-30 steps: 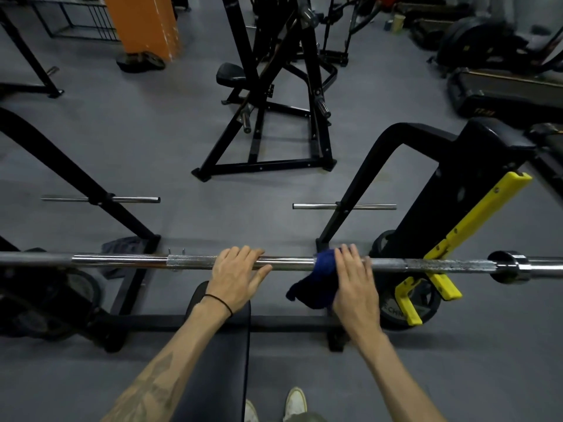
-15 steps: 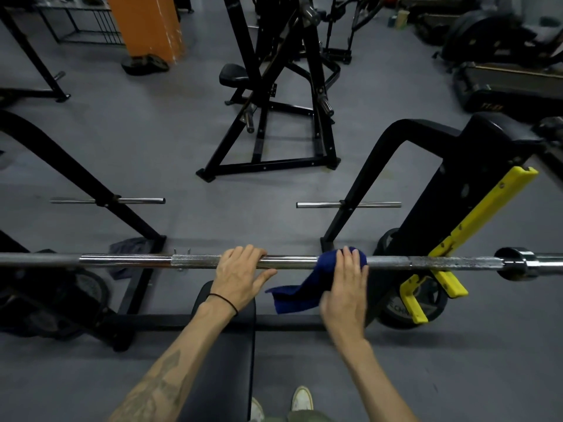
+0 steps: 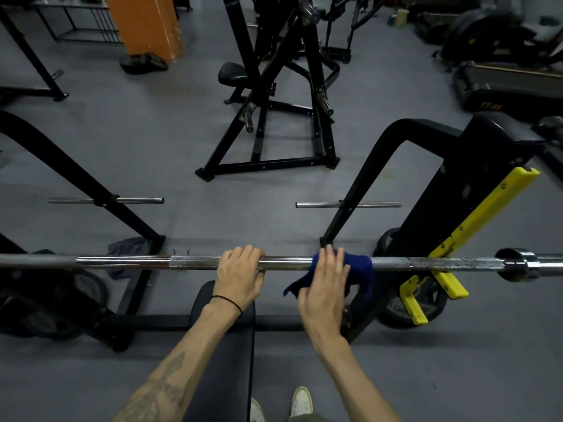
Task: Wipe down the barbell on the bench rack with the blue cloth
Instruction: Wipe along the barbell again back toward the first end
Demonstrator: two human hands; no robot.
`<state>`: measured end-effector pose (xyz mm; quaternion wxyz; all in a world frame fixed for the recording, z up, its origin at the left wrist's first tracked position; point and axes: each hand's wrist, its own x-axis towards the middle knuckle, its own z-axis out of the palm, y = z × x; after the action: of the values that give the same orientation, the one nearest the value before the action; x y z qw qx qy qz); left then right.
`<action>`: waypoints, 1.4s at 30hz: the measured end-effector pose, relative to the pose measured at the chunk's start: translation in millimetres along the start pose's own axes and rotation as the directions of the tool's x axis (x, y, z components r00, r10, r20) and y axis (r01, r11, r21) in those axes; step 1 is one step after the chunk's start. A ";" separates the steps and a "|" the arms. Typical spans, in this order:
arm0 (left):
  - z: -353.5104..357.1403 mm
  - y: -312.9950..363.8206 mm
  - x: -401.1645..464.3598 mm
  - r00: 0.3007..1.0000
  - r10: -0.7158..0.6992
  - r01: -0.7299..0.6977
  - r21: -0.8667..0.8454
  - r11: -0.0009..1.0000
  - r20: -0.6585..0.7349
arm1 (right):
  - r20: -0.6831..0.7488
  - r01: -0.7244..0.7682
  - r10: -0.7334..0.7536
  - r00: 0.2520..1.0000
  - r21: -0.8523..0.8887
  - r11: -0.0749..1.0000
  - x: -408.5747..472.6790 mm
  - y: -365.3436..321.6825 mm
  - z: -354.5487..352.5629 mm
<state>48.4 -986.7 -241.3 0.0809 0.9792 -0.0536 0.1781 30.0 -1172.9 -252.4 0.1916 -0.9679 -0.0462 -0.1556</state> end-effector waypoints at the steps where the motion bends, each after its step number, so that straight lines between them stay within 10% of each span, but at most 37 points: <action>1: 0.6 -0.7 0.0 1.000 -0.002 0.002 0.000 1.000 -0.003 | 0.034 0.094 -0.094 0.995 -0.009 0.996 -1.3 -4.5 1.8; 5: 2.9 -4.5 -1.3 0.998 0.023 -0.024 -0.029 0.999 -0.051 | 0.126 0.394 -0.383 0.915 -0.070 0.917 6.9 47.4 -12.6; 12: 4.6 -6.1 4.7 0.994 0.060 -0.061 -0.009 0.998 -0.095 | -0.052 -0.071 0.069 0.996 -0.042 0.997 8.6 36.4 -12.6; 16: 5.2 -11.1 6.1 0.990 0.113 -0.114 -0.005 0.994 -0.086 | 0.008 0.252 -0.252 0.968 -0.006 0.968 -8.9 -16.1 11.6; 20: -9.1 -12.2 18.5 0.989 0.126 -0.128 0.025 0.991 0.076 | 0.012 0.307 -0.307 0.952 -0.035 0.951 1.6 34.8 -6.1; 26: -30.7 -11.3 48.1 0.870 0.061 -0.088 0.033 0.996 0.489 | -0.043 -0.070 0.068 0.997 -0.036 0.997 6.6 23.0 0.9; 31: -17.9 -17.3 26.2 0.973 0.068 -0.071 0.003 0.997 0.219 | 0.032 0.374 -0.373 0.927 -0.032 0.927 -4.7 -2.9 10.1; 39: -0.6 -36.8 -7.4 0.995 0.045 -0.042 0.028 0.999 -0.091 | -0.028 -0.086 0.085 0.996 -0.018 0.996 4.3 4.4 2.7; 42: -0.5 -31.9 -7.2 0.993 0.036 -0.033 0.022 0.999 -0.115 | 0.067 0.152 -0.148 0.987 -0.059 0.987 -6.2 -30.0 14.4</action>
<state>45.8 -954.8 -248.0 0.0709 0.9670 -0.0639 0.2364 23.7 -1139.9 -256.3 0.1469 -0.9717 -0.1200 -0.1410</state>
